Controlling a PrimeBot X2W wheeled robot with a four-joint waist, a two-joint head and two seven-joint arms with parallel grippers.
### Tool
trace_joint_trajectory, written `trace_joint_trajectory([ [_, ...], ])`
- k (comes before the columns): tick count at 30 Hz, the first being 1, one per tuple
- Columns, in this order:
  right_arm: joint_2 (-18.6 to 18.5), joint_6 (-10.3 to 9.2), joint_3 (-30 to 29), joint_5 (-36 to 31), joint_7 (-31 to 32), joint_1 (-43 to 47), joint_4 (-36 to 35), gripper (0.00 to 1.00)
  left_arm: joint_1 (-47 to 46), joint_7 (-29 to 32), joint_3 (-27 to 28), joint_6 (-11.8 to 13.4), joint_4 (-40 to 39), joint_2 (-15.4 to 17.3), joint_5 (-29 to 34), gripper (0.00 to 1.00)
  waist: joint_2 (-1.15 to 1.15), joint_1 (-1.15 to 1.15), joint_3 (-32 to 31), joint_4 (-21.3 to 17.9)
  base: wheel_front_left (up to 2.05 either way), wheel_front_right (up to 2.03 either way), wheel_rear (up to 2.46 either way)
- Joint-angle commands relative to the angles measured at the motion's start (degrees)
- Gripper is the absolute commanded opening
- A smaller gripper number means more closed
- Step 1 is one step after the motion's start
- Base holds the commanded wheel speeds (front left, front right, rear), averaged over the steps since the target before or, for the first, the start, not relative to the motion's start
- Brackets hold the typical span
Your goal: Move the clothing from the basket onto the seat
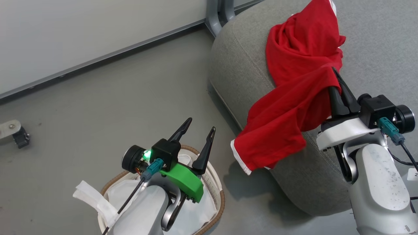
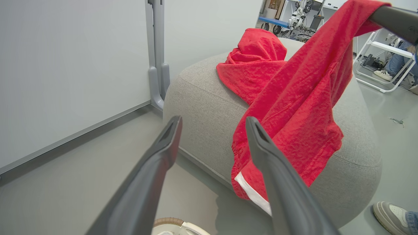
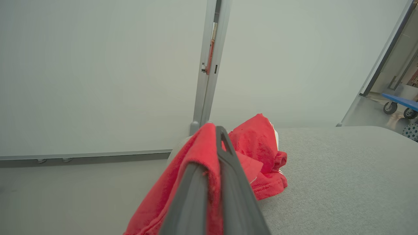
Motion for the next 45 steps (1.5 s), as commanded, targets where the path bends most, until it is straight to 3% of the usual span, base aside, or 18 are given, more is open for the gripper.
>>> trace_joint_trajectory([
  [1, 0.0, -0.06, -0.3, 0.2, -0.1, 0.2, -0.1, 0.0, -0.9, 0.0, -0.1, -0.2, 0.3, 0.4, 0.2, 1.0, 0.49, 0.0, 2.5, -2.4, 0.0, 0.0, 0.0],
  [10, -1.5, -0.06, -0.8, -2.0, -0.1, -6.8, 2.4, 0.0, -1.9, 0.2, -1.3, -0.4, 0.4, 1.5, 0.7, 1.0, 0.49, 0.0, 4.7, 0.1, 0.0, 0.0, 0.0],
  [15, -7.0, -0.06, -0.9, -3.3, -0.1, -17.3, 3.7, 0.0, -2.7, 0.5, -1.6, -0.1, -0.5, 2.4, 1.2, 1.0, 0.49, 0.0, 6.6, 2.4, 0.0, 0.0, 0.0],
  [19, -13.4, -0.06, -1.6, -4.8, -0.1, -26.2, 6.7, 0.0, -3.4, 1.1, -2.3, -0.1, -1.6, 2.8, 1.6, 1.0, 0.49, 0.0, 8.1, 4.8, 0.0, 0.0, 0.0],
  [27, -27.1, -0.06, -7.8, -7.2, -0.1, -40.1, 14.4, 0.0, -5.4, 2.3, -3.2, 0.1, -4.4, 3.5, 2.5, 1.0, 0.49, 0.0, 11.1, 10.5, 0.0, 0.0, 0.0],
  [29, -28.9, -0.06, -9.3, -8.2, -0.1, -41.7, 16.3, 0.0, -5.7, 2.7, -3.2, 0.3, -5.3, 3.8, 2.6, 1.0, 0.49, 0.0, 12.0, 11.3, 0.0, 0.0, 0.0],
  [33, -29.8, -0.06, -12.2, -8.8, -0.1, -41.4, 19.9, 0.0, -5.9, 3.4, -3.2, 0.8, -6.9, 4.7, 2.7, 1.0, 0.49, 0.0, 14.5, 11.9, 0.0, 0.0, 0.0],
  [37, -28.4, -0.06, -15.0, -9.1, -0.1, -37.7, 23.9, 0.0, -6.2, 4.3, -3.6, 1.1, -8.2, 5.2, 2.9, 1.0, 0.49, 0.0, 17.0, 12.0, 0.0, 0.0, 0.0],
  [45, -21.2, -0.06, -18.9, -10.6, -0.1, -27.3, 27.8, 0.0, -5.9, 5.1, -4.0, 1.6, -9.9, 6.3, 3.0, 1.0, 0.49, 0.0, 19.2, 11.2, 0.0, 0.0, 0.0],
])
